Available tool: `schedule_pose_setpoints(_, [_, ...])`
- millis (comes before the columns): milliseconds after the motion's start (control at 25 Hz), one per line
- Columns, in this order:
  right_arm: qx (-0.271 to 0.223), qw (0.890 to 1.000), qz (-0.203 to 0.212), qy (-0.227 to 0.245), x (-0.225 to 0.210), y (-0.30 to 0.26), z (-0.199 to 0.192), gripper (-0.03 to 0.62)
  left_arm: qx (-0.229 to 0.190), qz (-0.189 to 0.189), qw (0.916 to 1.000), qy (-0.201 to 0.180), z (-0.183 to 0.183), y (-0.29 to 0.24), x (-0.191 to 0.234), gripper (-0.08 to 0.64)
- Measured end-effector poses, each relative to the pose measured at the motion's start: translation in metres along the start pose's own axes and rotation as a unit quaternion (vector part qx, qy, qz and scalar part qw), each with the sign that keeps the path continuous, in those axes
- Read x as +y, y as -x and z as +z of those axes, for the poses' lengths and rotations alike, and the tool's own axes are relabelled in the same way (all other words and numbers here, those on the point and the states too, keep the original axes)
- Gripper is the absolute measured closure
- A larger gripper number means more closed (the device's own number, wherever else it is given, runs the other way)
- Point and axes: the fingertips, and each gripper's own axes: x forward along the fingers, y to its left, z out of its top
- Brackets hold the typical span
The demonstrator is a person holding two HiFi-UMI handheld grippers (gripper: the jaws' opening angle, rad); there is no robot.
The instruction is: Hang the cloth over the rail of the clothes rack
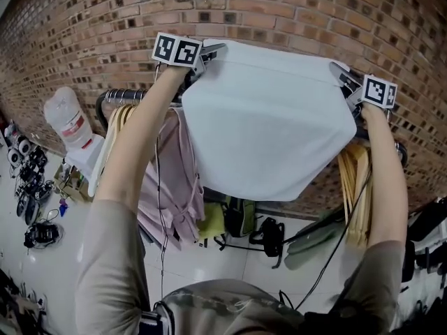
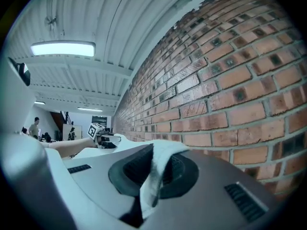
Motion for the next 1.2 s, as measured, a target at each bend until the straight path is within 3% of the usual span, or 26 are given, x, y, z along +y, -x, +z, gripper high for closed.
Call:
schedule_pose_setpoints(280, [-0.026, 0.999, 0.022, 0.007, 0.009, 0.001, 0.01, 0.57, 0.003, 0.011, 0.9999, -0.011, -0.001, -0.002, -0.003, 0.541])
schedule_pose_setpoints(560, [-0.021, 0.999, 0.027, 0.027, 0.014, -0.003, 0.009, 0.569, -0.001, 0.014, 0.9997, -0.02, -0.001, -0.002, -0.003, 0.54])
schedule_pose_setpoints(680, [-0.016, 0.999, 0.023, 0.022, 0.012, -0.001, 0.006, 0.569, -0.011, -0.003, 0.9999, -0.004, 0.001, -0.004, -0.009, 0.538])
schedule_pose_setpoints(760, [-0.006, 1.0, 0.018, 0.017, 0.011, -0.001, 0.002, 0.569, -0.011, -0.023, 0.9995, 0.017, -0.002, -0.006, -0.014, 0.456])
schedule_pose_setpoints(840, [0.004, 1.0, 0.019, 0.017, 0.012, -0.003, -0.002, 0.569, 0.004, -0.036, 0.999, 0.025, -0.009, -0.009, -0.019, 0.399])
schedule_pose_setpoints(960, [0.016, 0.999, 0.025, 0.026, 0.014, -0.004, -0.005, 0.569, 0.036, -0.044, 0.9979, 0.031, -0.023, -0.013, -0.023, 0.368])
schedule_pose_setpoints(1200, [0.024, 0.999, 0.012, 0.03, 0.013, 0.002, -0.009, 0.569, 0.08, -0.039, 0.9937, 0.067, -0.042, -0.009, -0.019, 0.368])
